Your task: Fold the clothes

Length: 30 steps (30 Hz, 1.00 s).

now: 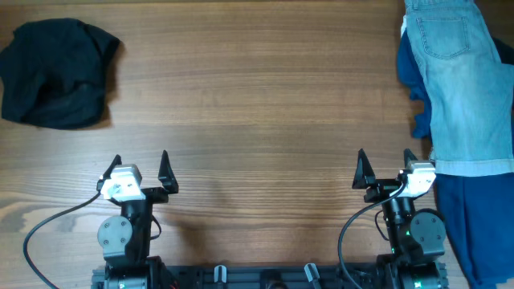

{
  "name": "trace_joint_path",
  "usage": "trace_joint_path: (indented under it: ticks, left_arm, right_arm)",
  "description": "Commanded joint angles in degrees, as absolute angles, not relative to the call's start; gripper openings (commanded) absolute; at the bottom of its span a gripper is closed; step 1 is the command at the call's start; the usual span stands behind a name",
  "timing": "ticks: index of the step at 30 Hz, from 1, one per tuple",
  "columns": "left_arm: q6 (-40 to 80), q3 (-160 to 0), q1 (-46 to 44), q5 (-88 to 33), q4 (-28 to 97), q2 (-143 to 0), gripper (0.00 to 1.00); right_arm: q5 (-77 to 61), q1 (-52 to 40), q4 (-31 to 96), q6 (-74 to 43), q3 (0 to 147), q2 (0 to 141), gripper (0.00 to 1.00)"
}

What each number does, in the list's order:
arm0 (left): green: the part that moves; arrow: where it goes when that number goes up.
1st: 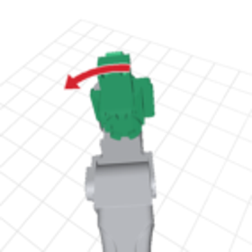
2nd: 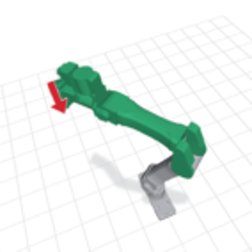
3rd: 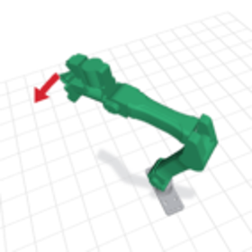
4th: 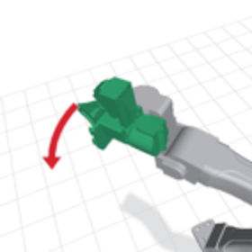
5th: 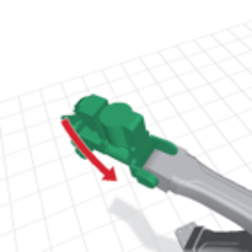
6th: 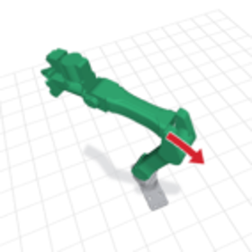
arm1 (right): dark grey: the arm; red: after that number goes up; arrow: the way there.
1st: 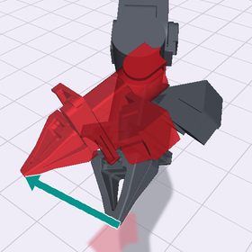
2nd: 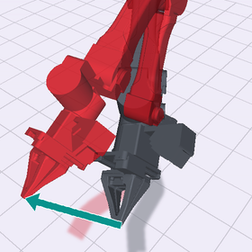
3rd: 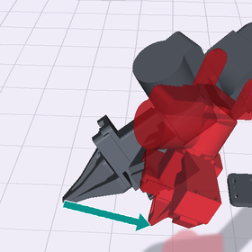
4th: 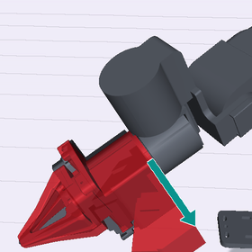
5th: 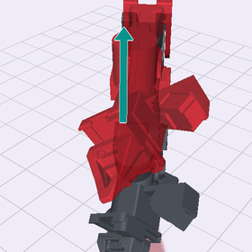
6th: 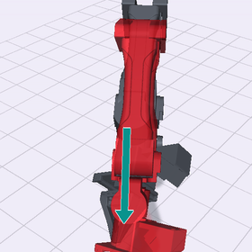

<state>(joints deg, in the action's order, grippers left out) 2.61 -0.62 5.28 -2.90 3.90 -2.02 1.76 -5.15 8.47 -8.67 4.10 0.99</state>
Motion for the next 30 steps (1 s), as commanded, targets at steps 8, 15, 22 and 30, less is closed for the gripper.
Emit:
trace_joint_path:
  ticks: [8, 15, 22, 30]
  left_arm:
    - [1.9, -0.3, 5.0, -3.6, 4.1, -2.0, 1.0]
    - [1.9, -0.3, 5.0, -3.6, 4.1, -2.0, 1.0]
    - [1.9, -0.3, 5.0, -3.6, 4.1, -2.0, 1.0]
    - [1.9, -0.3, 5.0, -3.6, 4.1, -2.0, 1.0]
  right_arm:
    - [1.5, -5.2, 8.1, -7.7, 3.8, 0.8, 1.0]
    - [1.5, -5.2, 8.1, -7.7, 3.8, 0.8, 1.0]
    - [0.3, -5.2, 8.2, -8.2, 3.8, 0.8, 1.0]
    - [0.3, -5.2, 7.9, -7.5, 3.8, 0.8, 1.0]
